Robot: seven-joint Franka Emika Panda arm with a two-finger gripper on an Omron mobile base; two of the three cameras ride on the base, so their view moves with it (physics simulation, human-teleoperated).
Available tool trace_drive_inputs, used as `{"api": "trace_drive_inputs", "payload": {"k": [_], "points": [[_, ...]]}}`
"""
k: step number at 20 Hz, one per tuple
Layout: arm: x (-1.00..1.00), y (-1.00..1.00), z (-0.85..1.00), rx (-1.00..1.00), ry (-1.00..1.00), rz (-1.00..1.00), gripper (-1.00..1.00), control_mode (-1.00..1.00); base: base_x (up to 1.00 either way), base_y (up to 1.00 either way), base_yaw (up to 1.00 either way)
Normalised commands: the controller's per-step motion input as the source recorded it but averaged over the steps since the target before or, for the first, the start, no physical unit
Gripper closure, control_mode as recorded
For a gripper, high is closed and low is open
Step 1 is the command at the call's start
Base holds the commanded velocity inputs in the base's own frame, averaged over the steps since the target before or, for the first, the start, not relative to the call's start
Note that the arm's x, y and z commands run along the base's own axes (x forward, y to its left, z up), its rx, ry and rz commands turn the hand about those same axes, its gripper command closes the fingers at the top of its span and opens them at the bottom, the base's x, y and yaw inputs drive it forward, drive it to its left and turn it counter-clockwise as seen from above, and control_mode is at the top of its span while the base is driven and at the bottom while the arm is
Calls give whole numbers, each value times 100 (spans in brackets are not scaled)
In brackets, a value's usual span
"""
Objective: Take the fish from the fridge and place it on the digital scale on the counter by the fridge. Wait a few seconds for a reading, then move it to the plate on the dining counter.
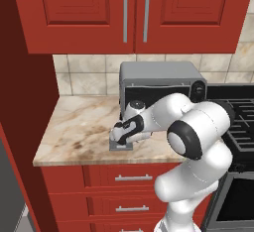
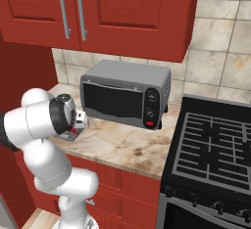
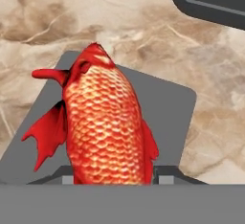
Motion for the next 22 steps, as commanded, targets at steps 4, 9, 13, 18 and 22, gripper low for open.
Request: {"api": "trace_drive_inputs", "payload": {"k": [4, 9, 13, 18, 22], "points": [[11, 1, -15, -1, 0, 0, -100, -100, 0, 0, 0], [-9, 0, -1, -1, 0, 0, -100, -100, 0, 0, 0], [-22, 0, 34, 0, 0, 0, -100, -100, 0, 0, 0], [-35, 0, 73, 0, -2, 0, -100, -100, 0, 0, 0], [-54, 0, 75, 0, -2, 0, -100, -100, 0, 0, 0]]}}
